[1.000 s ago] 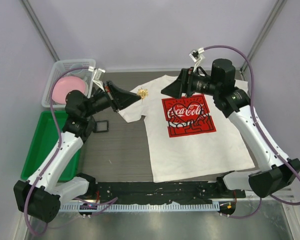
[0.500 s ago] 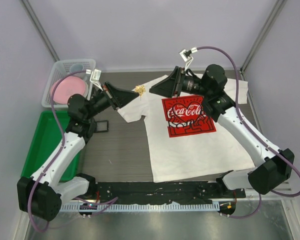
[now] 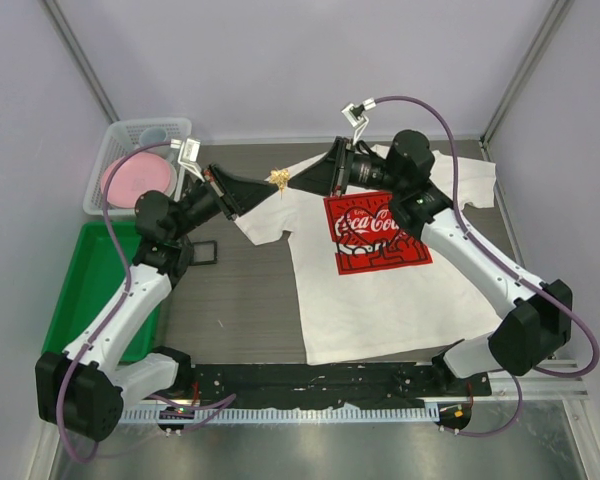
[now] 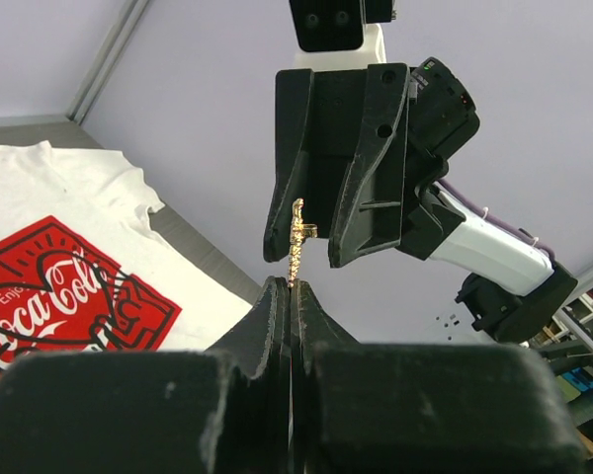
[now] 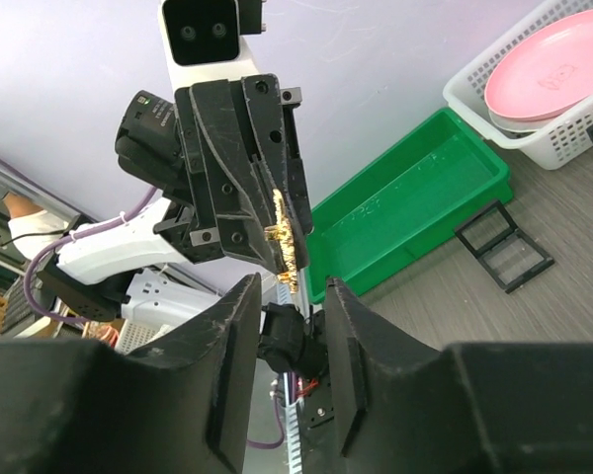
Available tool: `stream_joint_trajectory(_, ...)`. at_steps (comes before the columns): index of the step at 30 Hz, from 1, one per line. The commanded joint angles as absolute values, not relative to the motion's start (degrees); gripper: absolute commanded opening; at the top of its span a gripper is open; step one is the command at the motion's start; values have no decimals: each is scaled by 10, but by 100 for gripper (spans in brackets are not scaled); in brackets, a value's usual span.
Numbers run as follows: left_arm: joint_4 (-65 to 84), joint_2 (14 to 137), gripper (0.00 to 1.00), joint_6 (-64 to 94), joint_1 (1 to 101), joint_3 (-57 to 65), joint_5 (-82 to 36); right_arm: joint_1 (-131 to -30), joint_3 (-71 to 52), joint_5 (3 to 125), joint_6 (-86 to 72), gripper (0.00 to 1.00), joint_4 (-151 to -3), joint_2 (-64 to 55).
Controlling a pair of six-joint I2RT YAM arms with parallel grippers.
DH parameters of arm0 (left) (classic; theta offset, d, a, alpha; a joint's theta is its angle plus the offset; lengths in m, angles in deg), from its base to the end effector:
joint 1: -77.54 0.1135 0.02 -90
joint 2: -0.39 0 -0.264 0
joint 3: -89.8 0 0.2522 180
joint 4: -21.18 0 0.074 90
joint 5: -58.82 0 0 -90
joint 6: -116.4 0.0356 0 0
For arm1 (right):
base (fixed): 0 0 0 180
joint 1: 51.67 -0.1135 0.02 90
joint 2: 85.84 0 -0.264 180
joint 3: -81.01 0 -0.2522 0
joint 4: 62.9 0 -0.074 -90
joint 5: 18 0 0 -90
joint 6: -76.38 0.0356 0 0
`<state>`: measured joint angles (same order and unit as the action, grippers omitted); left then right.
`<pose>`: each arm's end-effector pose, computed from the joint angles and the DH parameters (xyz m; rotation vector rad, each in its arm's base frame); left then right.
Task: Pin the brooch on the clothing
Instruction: Pass from the left arm to the right
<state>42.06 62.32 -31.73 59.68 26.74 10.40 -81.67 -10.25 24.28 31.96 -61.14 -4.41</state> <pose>0.2224 -0.0965 0.3891 0.2342 1.4390 -1.5398 0.2705 0.1866 0.4221 -0.5708 1.6013 1.6116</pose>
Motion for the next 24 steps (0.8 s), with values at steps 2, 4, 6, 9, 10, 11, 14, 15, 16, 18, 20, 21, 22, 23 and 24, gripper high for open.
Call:
stream_joint_trajectory(2, 470, 625, 0, -328, 600, 271, 99, -829, -87, 243, 318, 29, -566, -42)
stream_joint_trajectory(4, 469, 624, 0, -328, 600, 271, 101, -829, -85, 244, 318, 26, -564, -38)
stream_joint_trajectory(6, 464, 622, 0, -326, 599, 273, 102, -829, -85, 244, 318, 20, -561, -38)
stream_joint_trajectory(9, 453, 617, 0, -322, 599, 276, 103, -830, -84, 242, 316, 1, -558, -38)
stream_joint_trajectory(10, 448, 616, 0, -321, 599, 275, 104, -830, -85, 241, 316, 1, -559, -38)
stream_joint_trajectory(11, 443, 616, 0, -320, 599, 275, 106, -830, -84, 240, 314, 1, -563, -38)
stream_joint_trajectory(14, 421, 610, 5, -300, 598, 272, 117, -830, -82, 234, 297, 1, -579, -41)
stream_joint_trajectory(15, 414, 609, 9, -297, 598, 271, 119, -830, -82, 233, 287, 1, -582, -43)
stream_joint_trajectory(16, 407, 606, 11, -285, 598, 270, 126, -830, -83, 232, 282, 1, -588, -45)
stream_joint_trajectory(18, 397, 598, 25, -277, 598, 273, 134, -830, -85, 227, 274, 1, -594, -50)
stream_joint_trajectory(20, 350, 588, 39, -233, 600, 263, 144, -830, -85, 222, 254, 1, -608, -58)
stream_joint_trajectory(21, 321, 576, 48, -206, 600, 257, 146, -830, -82, 213, 244, 1, -615, -60)
stream_joint_trajectory(22, 292, 571, 51, -181, 603, 246, 150, -830, -78, 210, 205, 1, -647, -63)
stream_joint_trajectory(23, 223, 566, 55, -115, 604, 227, 165, -830, -76, 208, 188, 1, -664, -73)
stream_joint_trajectory(24, 183, 561, 57, -72, 607, 209, 182, -830, -72, 198, 167, 1, -679, -76)
